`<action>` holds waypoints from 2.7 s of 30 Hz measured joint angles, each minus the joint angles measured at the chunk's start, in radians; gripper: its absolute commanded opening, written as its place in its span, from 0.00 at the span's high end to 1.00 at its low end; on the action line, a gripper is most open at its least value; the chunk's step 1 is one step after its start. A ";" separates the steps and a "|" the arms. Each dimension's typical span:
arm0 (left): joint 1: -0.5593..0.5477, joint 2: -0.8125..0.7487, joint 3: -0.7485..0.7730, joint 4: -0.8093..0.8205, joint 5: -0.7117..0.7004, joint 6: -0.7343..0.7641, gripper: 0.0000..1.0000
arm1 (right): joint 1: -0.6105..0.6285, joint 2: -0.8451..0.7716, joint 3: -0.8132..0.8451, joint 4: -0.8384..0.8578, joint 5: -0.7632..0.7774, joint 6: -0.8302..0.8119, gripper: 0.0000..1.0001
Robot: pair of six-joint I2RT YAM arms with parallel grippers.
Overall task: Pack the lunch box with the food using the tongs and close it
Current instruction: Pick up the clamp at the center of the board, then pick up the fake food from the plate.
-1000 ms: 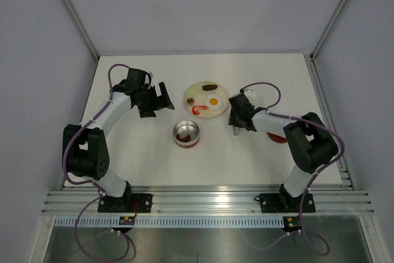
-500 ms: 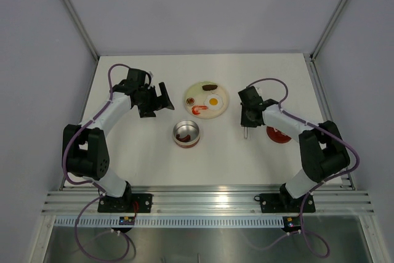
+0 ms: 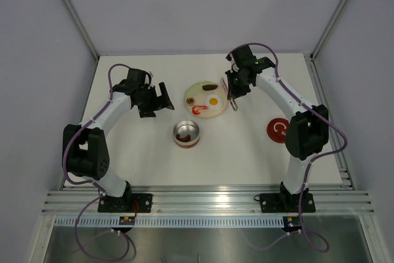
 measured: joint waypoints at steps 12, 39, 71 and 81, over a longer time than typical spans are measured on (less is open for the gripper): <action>0.000 -0.009 -0.001 0.000 0.000 0.000 0.01 | -0.003 0.369 0.365 -0.089 -0.031 0.032 1.00; 0.000 -0.012 -0.003 -0.001 0.000 0.008 0.01 | -0.006 0.469 0.320 -0.053 -0.017 0.060 1.00; 0.000 -0.009 -0.003 0.000 0.000 0.008 0.01 | -0.024 0.501 0.518 -0.090 -0.006 0.037 1.00; 0.000 -0.009 -0.003 0.000 0.000 0.008 0.01 | -0.024 0.591 0.552 -0.140 -0.019 0.034 1.00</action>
